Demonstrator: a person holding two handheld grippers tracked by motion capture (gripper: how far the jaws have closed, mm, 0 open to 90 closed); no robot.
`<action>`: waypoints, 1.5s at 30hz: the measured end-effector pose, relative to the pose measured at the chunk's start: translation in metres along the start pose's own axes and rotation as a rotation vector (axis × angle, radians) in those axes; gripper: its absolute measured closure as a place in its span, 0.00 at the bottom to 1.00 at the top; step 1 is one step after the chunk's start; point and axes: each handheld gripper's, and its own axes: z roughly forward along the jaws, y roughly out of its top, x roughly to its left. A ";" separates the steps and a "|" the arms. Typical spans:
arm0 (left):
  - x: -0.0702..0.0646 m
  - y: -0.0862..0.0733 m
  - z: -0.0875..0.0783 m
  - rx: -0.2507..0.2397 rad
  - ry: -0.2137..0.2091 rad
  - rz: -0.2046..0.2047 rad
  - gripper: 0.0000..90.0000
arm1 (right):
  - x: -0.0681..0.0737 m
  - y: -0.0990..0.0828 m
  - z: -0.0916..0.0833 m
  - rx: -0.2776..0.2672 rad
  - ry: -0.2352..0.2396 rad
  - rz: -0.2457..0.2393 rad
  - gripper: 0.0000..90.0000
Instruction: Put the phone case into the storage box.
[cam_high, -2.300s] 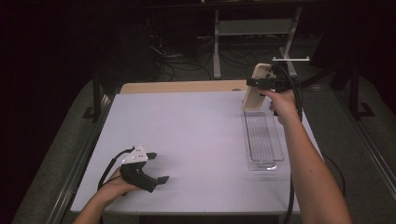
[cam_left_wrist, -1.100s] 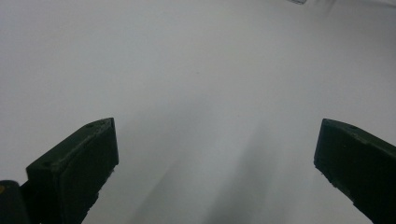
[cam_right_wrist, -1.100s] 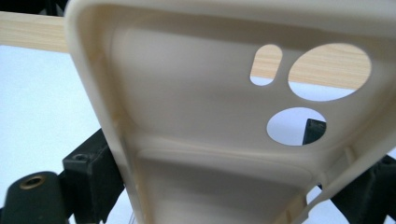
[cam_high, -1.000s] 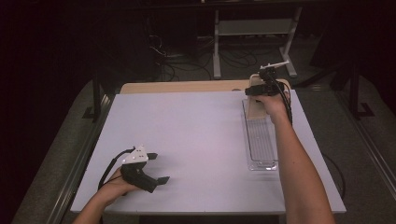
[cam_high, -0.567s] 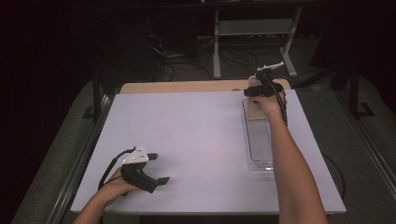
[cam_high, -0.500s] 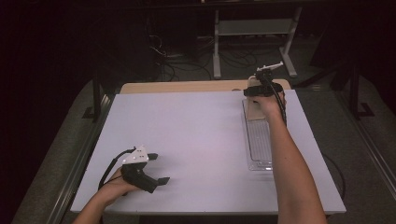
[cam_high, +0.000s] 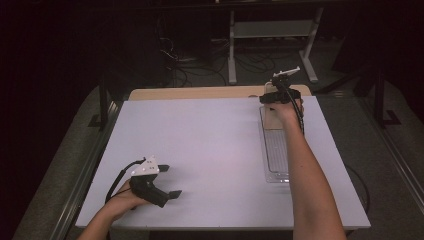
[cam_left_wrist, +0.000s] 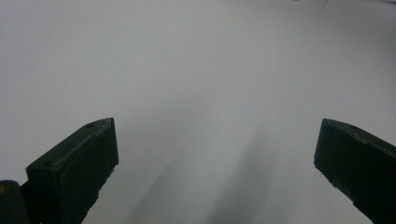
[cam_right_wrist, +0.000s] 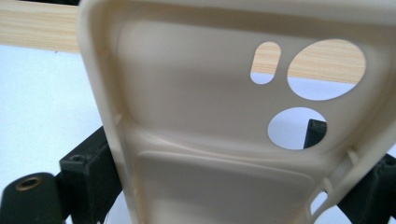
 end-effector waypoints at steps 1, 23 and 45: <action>0.000 0.000 0.000 0.001 0.000 0.000 0.00 | 0.000 0.000 0.001 -0.001 -0.003 -0.013 0.10; -0.002 -0.001 0.002 0.014 -0.010 0.013 0.00 | -0.001 -0.003 0.006 0.013 0.020 0.004 0.08; -0.003 -0.001 0.003 0.022 -0.015 0.007 0.00 | -0.002 -0.001 -0.002 -0.032 0.057 -0.002 0.02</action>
